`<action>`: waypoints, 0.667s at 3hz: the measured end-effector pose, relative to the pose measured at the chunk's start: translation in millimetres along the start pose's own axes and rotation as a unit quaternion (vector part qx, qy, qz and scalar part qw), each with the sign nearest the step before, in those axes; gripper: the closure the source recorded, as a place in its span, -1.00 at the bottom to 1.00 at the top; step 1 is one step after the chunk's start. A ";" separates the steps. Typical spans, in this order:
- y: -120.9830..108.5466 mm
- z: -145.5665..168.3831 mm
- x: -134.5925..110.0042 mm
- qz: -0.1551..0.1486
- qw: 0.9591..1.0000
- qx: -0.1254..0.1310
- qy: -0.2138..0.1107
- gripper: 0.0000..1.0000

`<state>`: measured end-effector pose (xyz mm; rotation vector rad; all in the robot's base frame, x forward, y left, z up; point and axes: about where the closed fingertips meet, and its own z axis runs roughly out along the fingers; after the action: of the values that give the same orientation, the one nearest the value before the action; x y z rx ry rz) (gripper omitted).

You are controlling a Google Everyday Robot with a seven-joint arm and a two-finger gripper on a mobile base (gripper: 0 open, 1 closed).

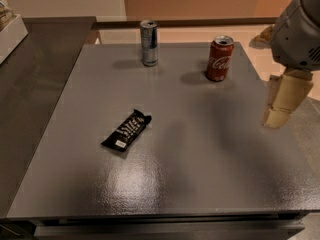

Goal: Pick rxbar chocolate

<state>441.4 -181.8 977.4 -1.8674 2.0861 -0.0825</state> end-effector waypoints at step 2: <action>-0.2 59.3 -120.9 -0.224 0.973 -0.031 -0.042 -1.00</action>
Offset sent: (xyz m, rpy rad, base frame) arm 0.0463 0.2243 -0.0597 -0.0802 -0.0387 0.8314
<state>468.2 -53.4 947.1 -2.3038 1.5958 -0.0443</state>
